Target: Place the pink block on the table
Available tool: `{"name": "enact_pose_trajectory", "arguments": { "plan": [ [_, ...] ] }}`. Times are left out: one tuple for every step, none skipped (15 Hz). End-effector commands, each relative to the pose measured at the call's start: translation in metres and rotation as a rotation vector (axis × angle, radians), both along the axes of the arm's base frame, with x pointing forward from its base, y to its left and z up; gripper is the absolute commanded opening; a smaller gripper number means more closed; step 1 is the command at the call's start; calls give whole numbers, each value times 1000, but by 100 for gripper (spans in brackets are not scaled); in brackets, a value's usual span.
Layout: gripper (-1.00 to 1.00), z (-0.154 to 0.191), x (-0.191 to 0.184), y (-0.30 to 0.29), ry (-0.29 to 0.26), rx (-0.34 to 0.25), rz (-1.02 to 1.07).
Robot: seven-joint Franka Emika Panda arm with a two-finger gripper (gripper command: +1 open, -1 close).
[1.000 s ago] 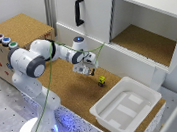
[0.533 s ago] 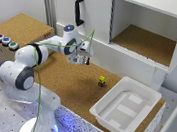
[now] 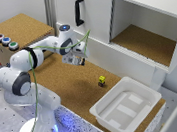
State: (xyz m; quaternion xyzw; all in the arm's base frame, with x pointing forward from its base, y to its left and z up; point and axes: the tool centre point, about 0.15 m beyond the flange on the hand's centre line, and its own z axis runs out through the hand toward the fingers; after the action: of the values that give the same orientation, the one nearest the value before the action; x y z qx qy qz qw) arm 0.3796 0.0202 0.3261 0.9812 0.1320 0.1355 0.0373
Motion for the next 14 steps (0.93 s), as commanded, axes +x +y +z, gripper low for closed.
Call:
{"name": "enact_pose_trajectory", "arguments": {
  "plan": [
    [-100,-70,38,1,55,50,-27],
    [-100,-78,41,3,64,59,-29],
    [-100,-88,43,4,81,53,-37],
    [-100,-94,44,5,89,59,-37],
    [-100,-102,44,5,103,59,-44],
    [-100,-106,44,5,110,62,-54],
    [-100,-108,43,4,113,65,-61],
    [-100,-110,44,4,118,62,-60],
    [-100,-113,44,5,123,64,-57],
    [-100,-115,43,5,133,59,-59],
    [-100,-113,42,6,131,63,-67],
    [100,-108,41,5,124,64,-75],
    [100,-104,40,4,114,58,-84],
    [100,-104,39,2,119,40,-89]
  ]
}}
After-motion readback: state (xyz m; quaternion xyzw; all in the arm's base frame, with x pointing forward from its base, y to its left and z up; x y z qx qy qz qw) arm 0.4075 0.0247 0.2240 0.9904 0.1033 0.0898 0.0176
